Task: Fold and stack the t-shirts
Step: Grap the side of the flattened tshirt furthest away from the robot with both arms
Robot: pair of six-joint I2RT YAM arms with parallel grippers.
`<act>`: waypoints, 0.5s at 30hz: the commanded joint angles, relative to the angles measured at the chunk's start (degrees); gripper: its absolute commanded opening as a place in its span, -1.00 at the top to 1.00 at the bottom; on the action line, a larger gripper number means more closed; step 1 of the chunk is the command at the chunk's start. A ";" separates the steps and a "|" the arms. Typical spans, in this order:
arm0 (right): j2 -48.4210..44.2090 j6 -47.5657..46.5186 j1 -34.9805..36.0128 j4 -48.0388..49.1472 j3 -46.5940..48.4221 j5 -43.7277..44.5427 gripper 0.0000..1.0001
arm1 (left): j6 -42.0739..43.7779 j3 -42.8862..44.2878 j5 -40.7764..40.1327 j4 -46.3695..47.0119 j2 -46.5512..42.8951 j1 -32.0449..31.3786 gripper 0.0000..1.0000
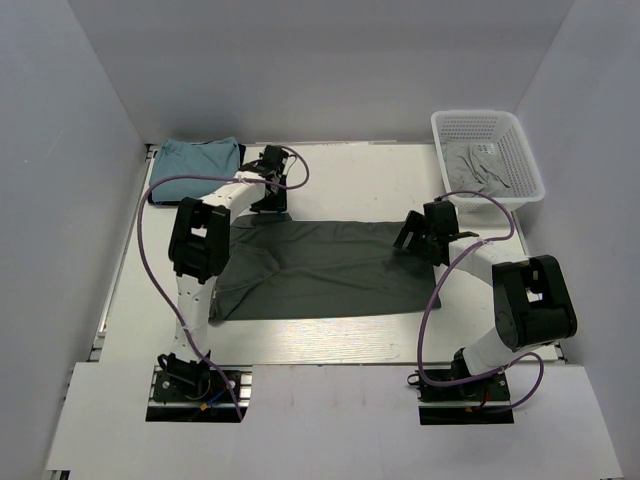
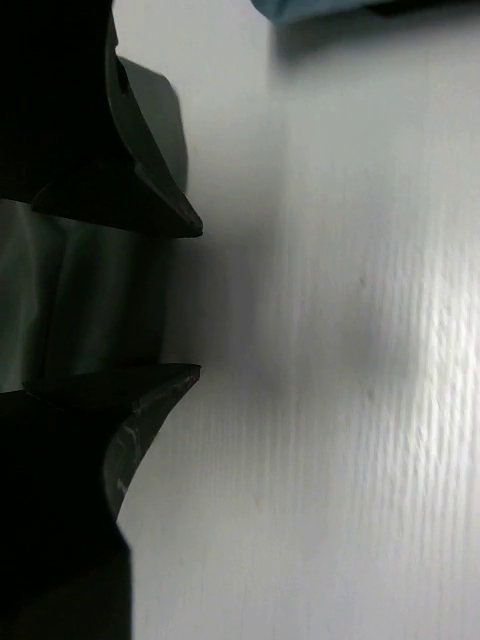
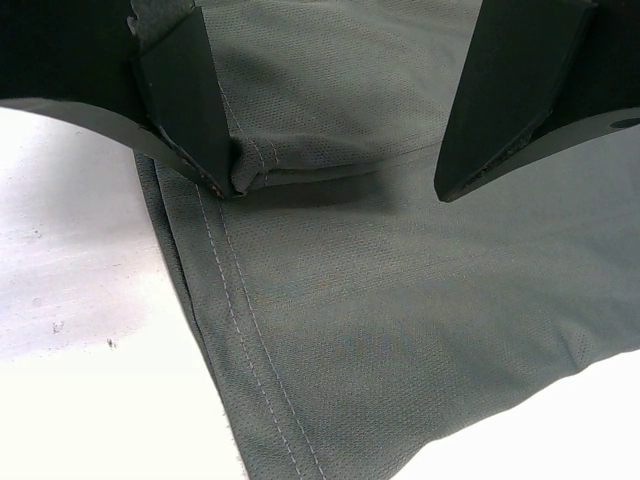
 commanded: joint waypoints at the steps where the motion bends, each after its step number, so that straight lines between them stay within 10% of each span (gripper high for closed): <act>1: 2.26 -0.62 0.08 -3.61 -2.00 -1.74 -0.73 | -2.43 -3.04 -4.45 -1.07 -7.57 1.33 -0.28; 10: 2.09 -0.71 0.08 -3.78 -1.91 -1.83 -0.73 | -1.55 -8.32 -0.58 0.17 -8.98 1.33 -0.20; 15: 2.26 -0.45 0.00 -3.96 -1.73 -2.00 -0.73 | -1.55 -9.56 1.09 0.78 -8.36 1.33 0.93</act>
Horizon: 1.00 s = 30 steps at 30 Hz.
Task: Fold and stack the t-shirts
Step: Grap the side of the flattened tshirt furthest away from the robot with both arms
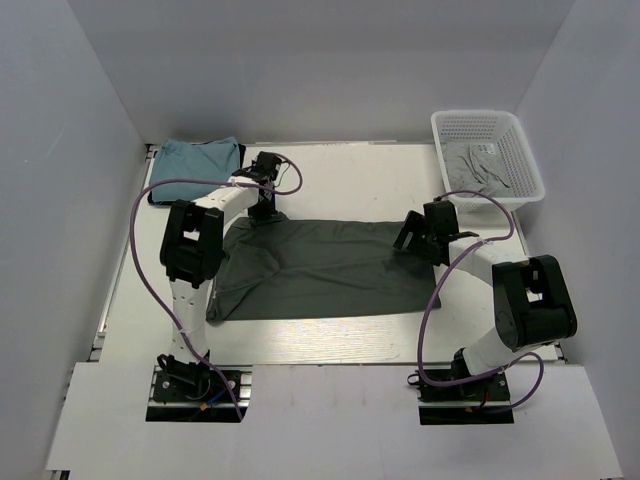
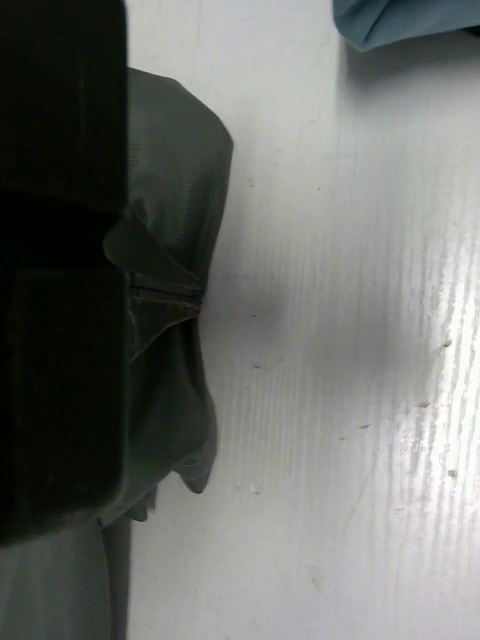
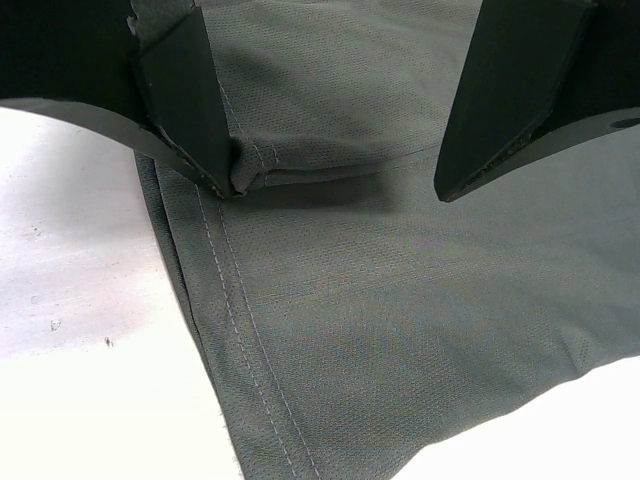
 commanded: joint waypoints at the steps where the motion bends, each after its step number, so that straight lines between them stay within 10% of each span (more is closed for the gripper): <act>1: 2.26 0.19 0.00 -3.96 -1.65 -1.53 -0.73 | 0.20 -1.23 1.68 0.10 -3.49 -0.18 1.00; 21: 2.09 0.36 0.17 -3.96 -1.65 -1.09 -0.73 | 5.30 9.48 -9.21 1.25 -6.75 -0.18 0.97; 23: 2.17 0.36 0.00 -3.87 -1.56 -1.00 -0.73 | 5.30 12.56 -10.35 -0.94 -4.30 -0.18 -0.08; 26: 2.44 0.36 0.00 -3.96 -1.39 -1.08 -0.73 | 5.30 16.16 -10.36 -2.96 -2.00 -0.18 -0.90; 30: 2.70 0.45 0.08 -3.87 -1.21 -1.43 -0.73 | 4.77 19.59 -10.36 -3.76 0.64 -0.18 -0.96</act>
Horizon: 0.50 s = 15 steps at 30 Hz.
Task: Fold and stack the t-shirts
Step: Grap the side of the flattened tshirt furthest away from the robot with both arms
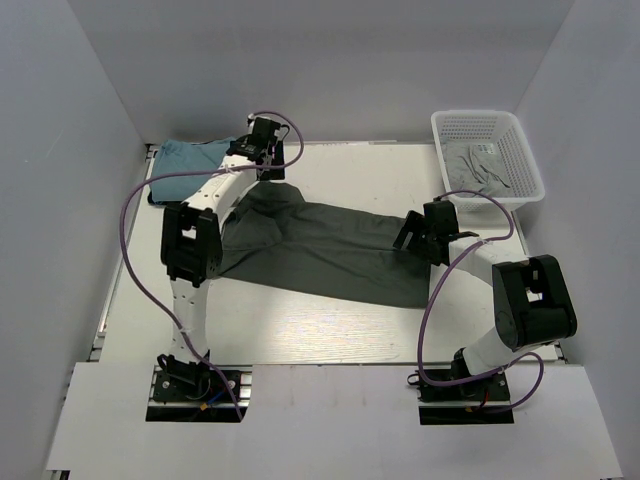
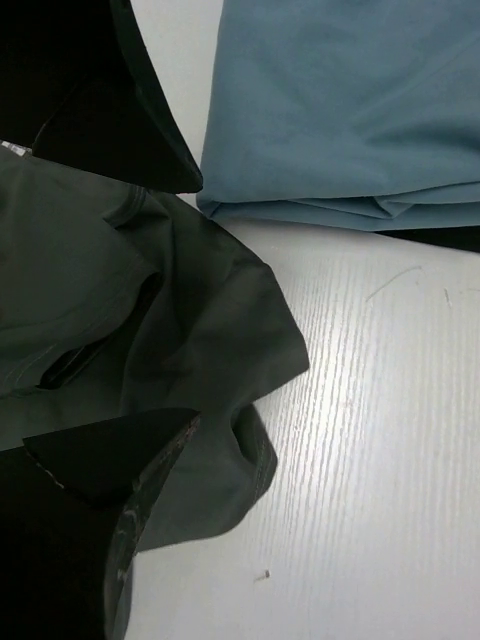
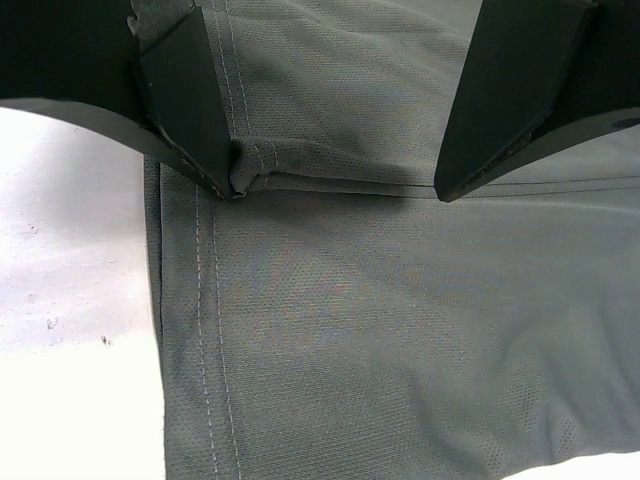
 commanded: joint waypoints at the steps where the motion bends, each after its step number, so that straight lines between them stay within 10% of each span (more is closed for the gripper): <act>1: 2.55 0.62 0.08 -4.04 -1.14 -0.91 -0.73 | 0.03 2.92 -1.57 -2.63 1.30 0.04 -0.96; 15: 0.44 0.01 0.08 -6.42 2.02 1.38 -0.73 | -0.50 10.22 5.10 -3.06 12.46 1.70 -0.99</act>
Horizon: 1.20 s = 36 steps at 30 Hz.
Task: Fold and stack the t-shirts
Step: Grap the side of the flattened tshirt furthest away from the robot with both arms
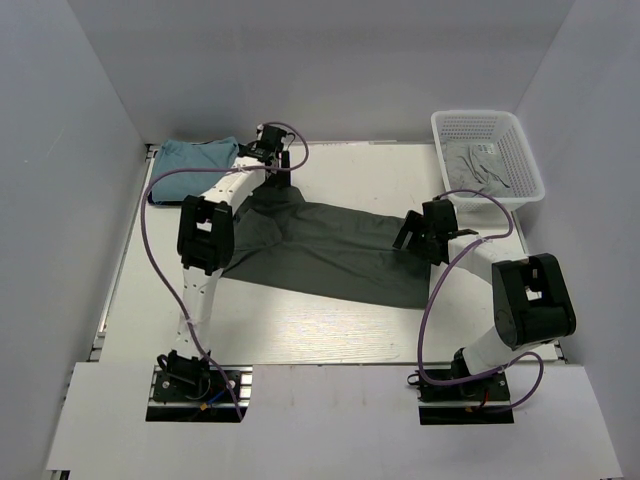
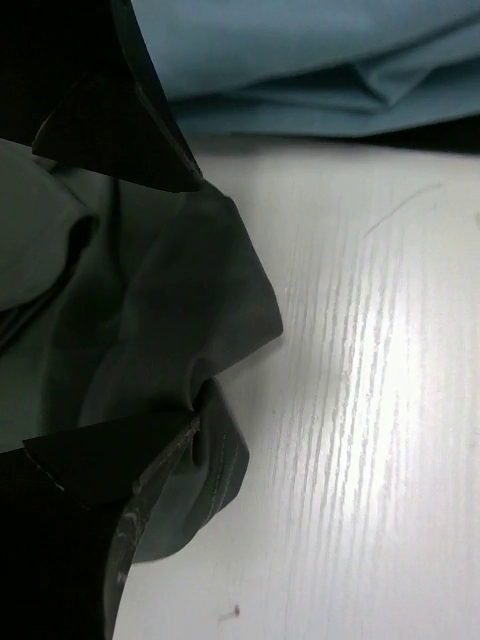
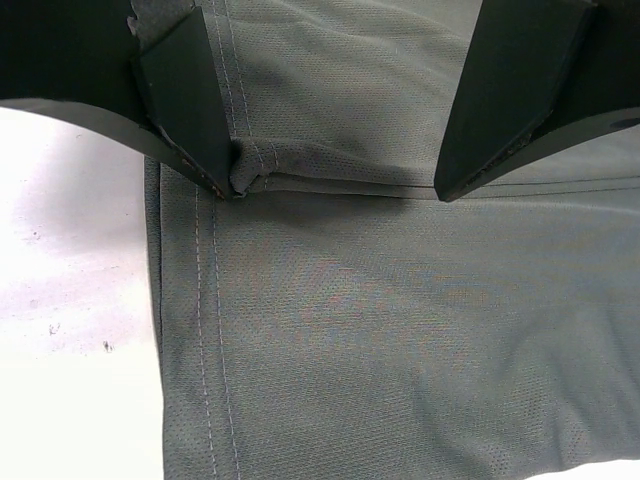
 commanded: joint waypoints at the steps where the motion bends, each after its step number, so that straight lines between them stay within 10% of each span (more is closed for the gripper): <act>1: -0.22 0.01 0.08 -4.52 0.56 0.74 -0.73 | -2.37 2.00 2.81 -1.97 2.45 1.06 -0.99; 9: -1.79 -0.34 0.00 -6.54 -1.11 1.53 -0.73 | -4.32 -4.51 4.67 4.52 4.03 2.11 -0.99; 16: -7.07 -1.92 0.26 -6.45 -3.22 1.44 -0.73 | -14.77 12.09 -3.94 -4.77 13.62 2.11 -0.99; 36: -16.48 -5.09 6.75 -3.65 -7.53 -4.27 -0.78 | -14.94 -26.89 0.35 6.99 -27.92 1.41 -0.99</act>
